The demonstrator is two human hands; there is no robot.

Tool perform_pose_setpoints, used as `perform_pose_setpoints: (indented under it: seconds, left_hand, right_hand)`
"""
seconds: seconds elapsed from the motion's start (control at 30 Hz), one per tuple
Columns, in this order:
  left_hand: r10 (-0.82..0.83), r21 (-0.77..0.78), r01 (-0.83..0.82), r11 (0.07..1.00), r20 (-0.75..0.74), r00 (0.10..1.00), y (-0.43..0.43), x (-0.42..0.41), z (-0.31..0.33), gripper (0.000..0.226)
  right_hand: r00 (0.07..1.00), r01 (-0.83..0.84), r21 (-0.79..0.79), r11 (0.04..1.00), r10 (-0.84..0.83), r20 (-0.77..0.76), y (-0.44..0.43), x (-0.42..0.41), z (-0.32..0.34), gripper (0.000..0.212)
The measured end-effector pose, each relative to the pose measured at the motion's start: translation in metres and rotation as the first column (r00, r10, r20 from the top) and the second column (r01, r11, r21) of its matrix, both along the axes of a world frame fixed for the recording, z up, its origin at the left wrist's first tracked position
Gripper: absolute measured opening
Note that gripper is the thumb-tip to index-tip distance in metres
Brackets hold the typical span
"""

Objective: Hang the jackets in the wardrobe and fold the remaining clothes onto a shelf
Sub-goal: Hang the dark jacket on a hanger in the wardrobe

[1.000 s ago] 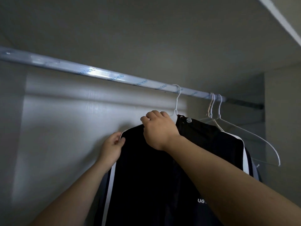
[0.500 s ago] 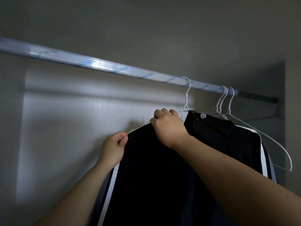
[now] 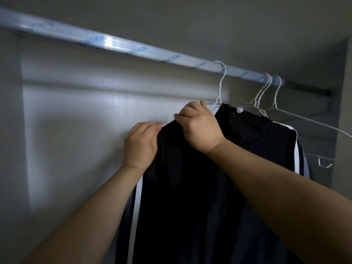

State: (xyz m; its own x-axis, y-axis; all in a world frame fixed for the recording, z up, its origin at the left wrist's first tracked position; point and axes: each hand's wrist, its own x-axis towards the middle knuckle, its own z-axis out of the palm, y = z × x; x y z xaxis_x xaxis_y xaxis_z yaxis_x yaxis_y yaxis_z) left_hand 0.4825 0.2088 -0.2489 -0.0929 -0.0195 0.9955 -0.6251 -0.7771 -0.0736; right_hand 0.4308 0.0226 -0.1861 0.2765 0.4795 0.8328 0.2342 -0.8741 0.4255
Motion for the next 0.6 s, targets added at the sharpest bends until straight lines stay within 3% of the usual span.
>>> perform_pose_setpoints:
  seconds: [0.1, 0.23, 0.3, 0.37, 0.43, 0.5, 0.6]
  left_hand:
    - [0.052, 0.04, -0.054, 0.998, 0.047, 0.998, -0.002, -0.001, -0.005, 0.015]
    - [-0.034, -0.031, 0.028, 0.999, -0.205, 0.978, -0.012, -0.016, 0.0, 0.019]
    - [-0.05, -0.052, 0.034, 0.998, -0.347, 0.937, -0.02, -0.024, 0.011, 0.032]
    - [-0.038, -0.047, 0.017, 0.999, -0.491, 0.87, -0.034, -0.03, 0.031, 0.048]
    - [-0.07, -0.056, 0.044, 0.997, -0.651, 0.756, -0.052, -0.034, 0.058, 0.062]
    - [-0.184, -0.125, 0.143, 0.982, -0.809, 0.558, -0.07, -0.035, 0.089, 0.075]
    - [-0.329, -0.273, 0.282, 0.92, -0.928, 0.175, -0.089, -0.036, 0.126, 0.077]
  right_hand:
    - [0.999, -0.025, -0.028, 0.999, 0.026, 0.034, -0.003, -0.002, -0.005, 0.02]
    - [0.965, -0.08, -0.09, 0.993, 0.099, 0.244, -0.018, -0.02, -0.003, 0.014]
    - [0.936, -0.12, 0.023, 0.993, 0.105, 0.336, -0.037, -0.036, -0.001, 0.02]
    - [0.945, -0.058, 0.25, 0.966, -0.027, 0.325, -0.066, -0.05, 0.007, 0.026]
    - [0.968, 0.095, 0.485, 0.869, -0.195, 0.159, -0.094, -0.057, 0.023, 0.032]
    - [0.966, 0.254, 0.592, 0.764, -0.231, -0.116, -0.116, -0.057, 0.045, 0.04]
    - [0.846, 0.47, 0.479, 0.741, -0.223, -0.484, -0.128, -0.049, 0.072, 0.054]
